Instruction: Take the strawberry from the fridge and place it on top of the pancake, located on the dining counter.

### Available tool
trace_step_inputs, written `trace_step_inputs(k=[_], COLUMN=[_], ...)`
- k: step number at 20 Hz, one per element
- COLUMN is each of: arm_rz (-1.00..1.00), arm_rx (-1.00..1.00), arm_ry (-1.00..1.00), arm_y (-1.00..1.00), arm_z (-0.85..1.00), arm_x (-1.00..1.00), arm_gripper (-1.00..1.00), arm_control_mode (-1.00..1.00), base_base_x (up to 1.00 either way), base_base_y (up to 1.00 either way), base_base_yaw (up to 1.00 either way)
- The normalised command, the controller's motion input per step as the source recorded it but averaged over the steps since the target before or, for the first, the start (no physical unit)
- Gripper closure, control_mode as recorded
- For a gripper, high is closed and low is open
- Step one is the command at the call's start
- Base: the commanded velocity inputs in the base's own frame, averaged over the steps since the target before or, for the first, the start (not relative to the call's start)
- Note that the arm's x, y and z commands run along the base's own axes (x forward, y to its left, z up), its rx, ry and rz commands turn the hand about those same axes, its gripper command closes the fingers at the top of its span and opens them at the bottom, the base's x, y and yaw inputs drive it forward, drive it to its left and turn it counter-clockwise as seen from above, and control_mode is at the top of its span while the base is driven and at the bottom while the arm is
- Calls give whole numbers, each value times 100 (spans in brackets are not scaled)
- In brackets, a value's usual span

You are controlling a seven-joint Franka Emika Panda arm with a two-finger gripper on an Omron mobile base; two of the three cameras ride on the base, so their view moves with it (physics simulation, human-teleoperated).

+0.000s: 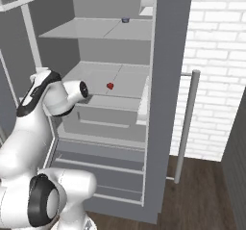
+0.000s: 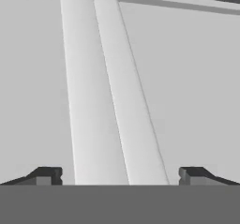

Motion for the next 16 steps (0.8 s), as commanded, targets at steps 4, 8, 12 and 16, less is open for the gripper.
trace_step_inputs(k=[4,8,12,16], arm_rz=[1,1,0,0], arm_rx=[0,0,0,-18], arm_ry=[-5,0,2,15], arm_y=[39,4,-4,-66], arm_z=[-1,0,0,8], arm_x=[-34,-2,0,0], arm_gripper=[-100,-100,-100,-100], arm_control_mode=[-100,-100,-100,-100], base_base_x=[0,0,0,0], base_base_y=[0,0,0,0], base_base_yaw=[0,0,0,0])
